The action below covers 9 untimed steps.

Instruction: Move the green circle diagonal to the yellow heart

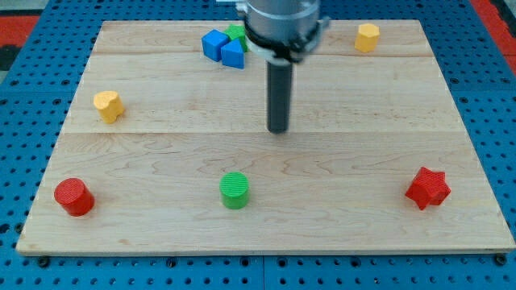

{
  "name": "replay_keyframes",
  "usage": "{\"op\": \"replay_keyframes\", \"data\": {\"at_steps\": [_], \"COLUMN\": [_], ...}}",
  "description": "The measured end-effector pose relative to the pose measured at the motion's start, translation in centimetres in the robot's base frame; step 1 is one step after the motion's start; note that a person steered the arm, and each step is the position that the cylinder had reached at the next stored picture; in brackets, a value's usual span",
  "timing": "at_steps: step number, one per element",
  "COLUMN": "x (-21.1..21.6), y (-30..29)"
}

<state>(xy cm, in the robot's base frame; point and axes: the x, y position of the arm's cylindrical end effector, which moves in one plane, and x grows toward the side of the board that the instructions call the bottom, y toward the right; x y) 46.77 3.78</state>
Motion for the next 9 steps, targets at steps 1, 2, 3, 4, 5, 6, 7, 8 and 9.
{"op": "replay_keyframes", "data": {"at_steps": [1,2,3,4,5,6,7,8,9], "x": [7.3,10.8,14.0,11.7,9.7,12.6,11.1,8.9,5.9], "y": [2.1,-3.0,-7.0,-7.3,-7.9,-8.0,-7.7,-8.8,-9.7]}}
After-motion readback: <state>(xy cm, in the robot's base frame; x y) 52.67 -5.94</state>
